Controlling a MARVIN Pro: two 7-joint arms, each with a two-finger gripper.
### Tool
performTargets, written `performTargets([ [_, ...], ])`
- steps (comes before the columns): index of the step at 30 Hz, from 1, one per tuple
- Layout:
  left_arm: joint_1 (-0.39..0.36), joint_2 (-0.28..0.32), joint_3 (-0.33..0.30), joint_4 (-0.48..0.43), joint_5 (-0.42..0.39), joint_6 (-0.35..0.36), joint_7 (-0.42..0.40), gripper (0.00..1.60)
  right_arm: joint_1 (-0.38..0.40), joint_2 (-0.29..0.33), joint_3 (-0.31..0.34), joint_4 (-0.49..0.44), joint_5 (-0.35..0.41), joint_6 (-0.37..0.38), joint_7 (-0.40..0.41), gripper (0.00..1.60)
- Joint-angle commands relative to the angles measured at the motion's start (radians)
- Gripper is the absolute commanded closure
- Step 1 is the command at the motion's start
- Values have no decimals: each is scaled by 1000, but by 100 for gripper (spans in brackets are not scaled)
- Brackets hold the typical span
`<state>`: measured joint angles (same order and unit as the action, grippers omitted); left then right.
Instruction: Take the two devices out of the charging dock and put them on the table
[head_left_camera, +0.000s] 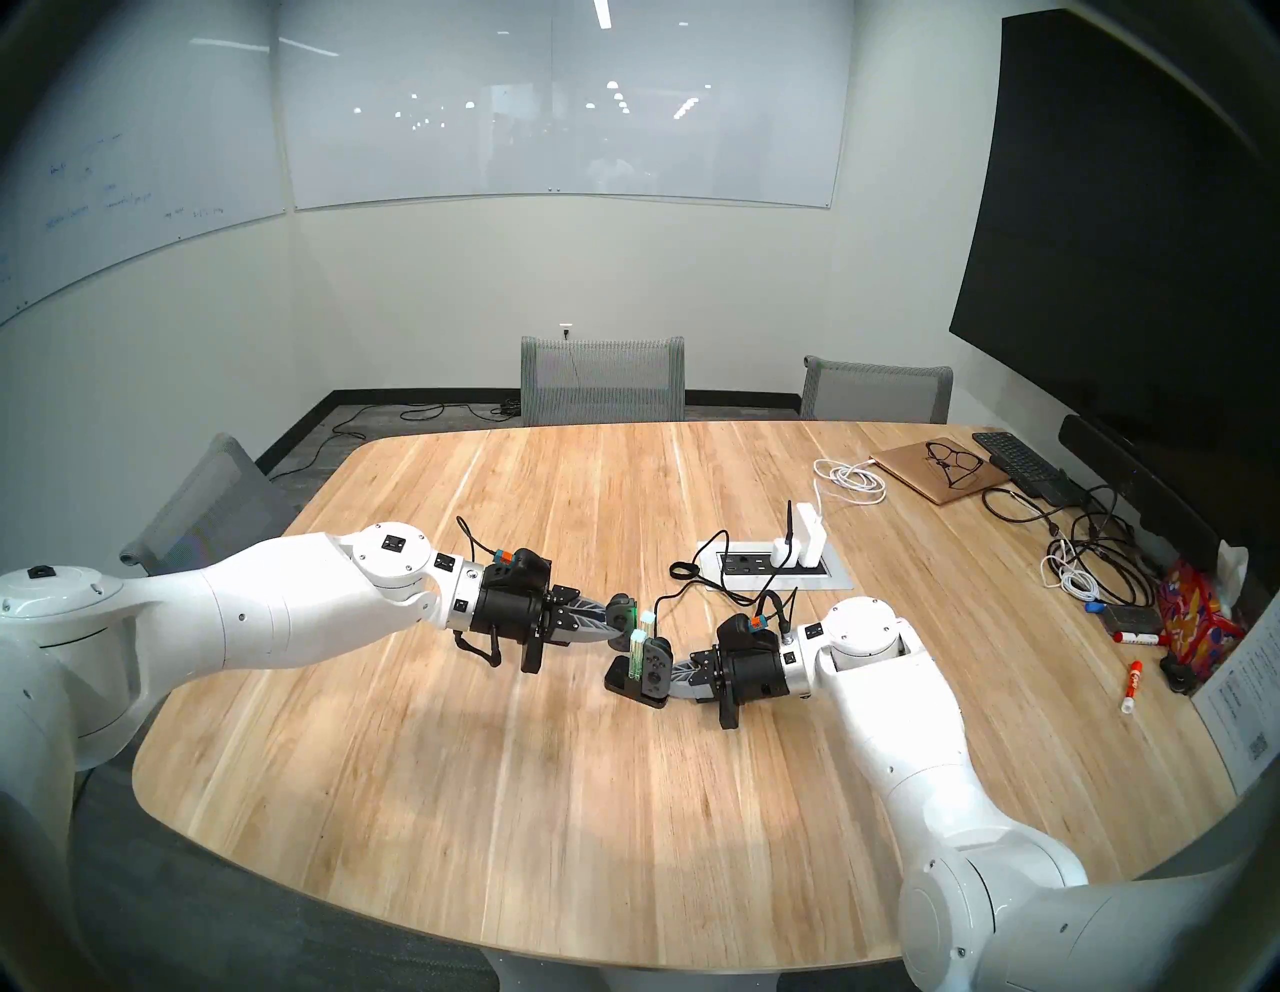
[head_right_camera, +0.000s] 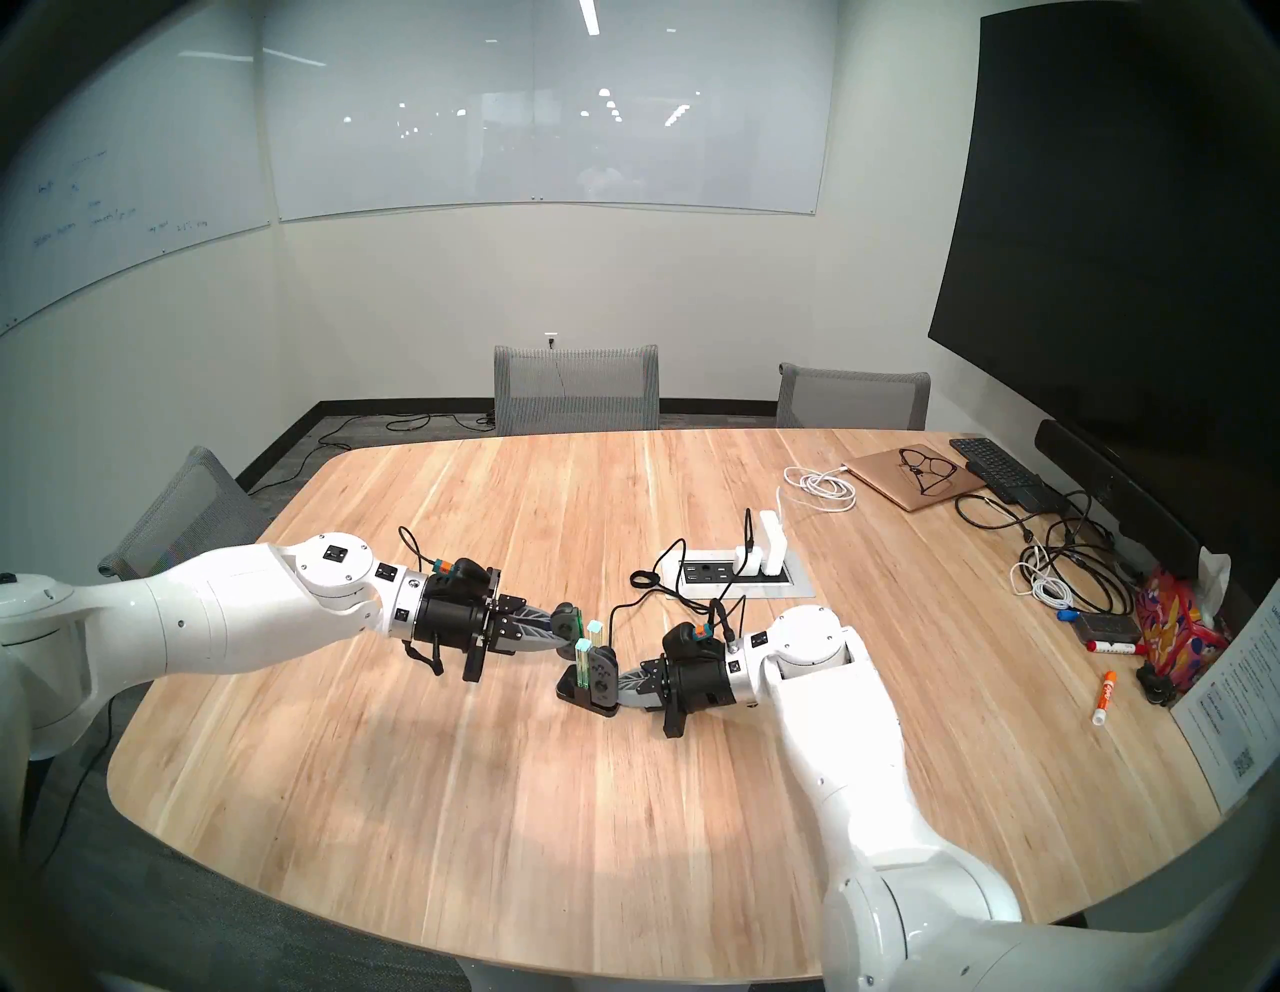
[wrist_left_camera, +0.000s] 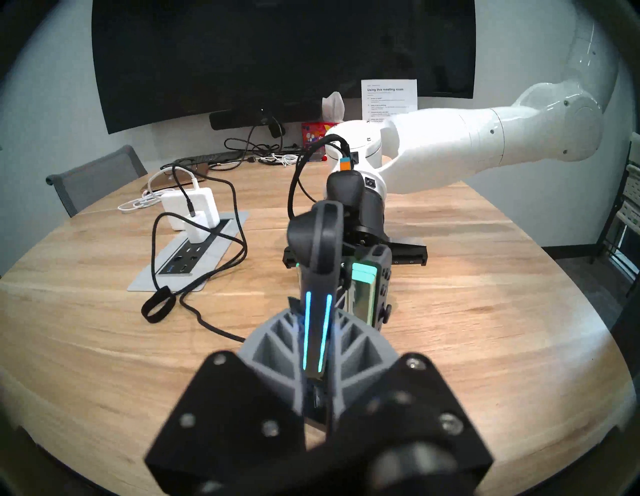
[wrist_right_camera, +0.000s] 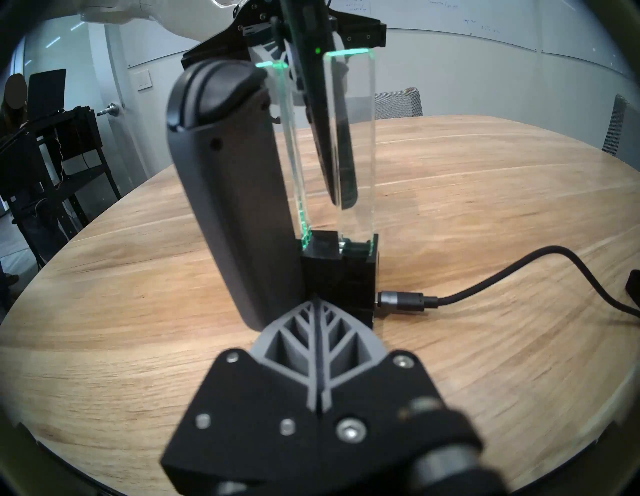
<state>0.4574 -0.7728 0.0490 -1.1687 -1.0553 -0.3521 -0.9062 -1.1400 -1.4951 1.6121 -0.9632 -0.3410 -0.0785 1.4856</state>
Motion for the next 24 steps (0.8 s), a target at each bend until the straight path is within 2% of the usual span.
performTargets([
  [1, -21, 26, -39, 6, -43, -17, -9, 160, -5, -13, -7, -1, -1, 1, -2, 160],
  [8, -24, 53, -34, 22, -38, 13, 11, 160, -6, -13, -7, -2, -1, 1, -2, 160],
  [14, -28, 77, -24, 3, -12, 56, 95, 160, -6, -13, -7, -2, -1, 1, -2, 160],
  [15, -30, 88, -23, -13, -5, 77, 133, 160, -6, -13, -7, -2, -1, 1, -2, 160],
  [24, -20, 99, -35, -38, 22, 183, 306, 160, -5, -13, -6, -2, -1, 1, -2, 160],
])
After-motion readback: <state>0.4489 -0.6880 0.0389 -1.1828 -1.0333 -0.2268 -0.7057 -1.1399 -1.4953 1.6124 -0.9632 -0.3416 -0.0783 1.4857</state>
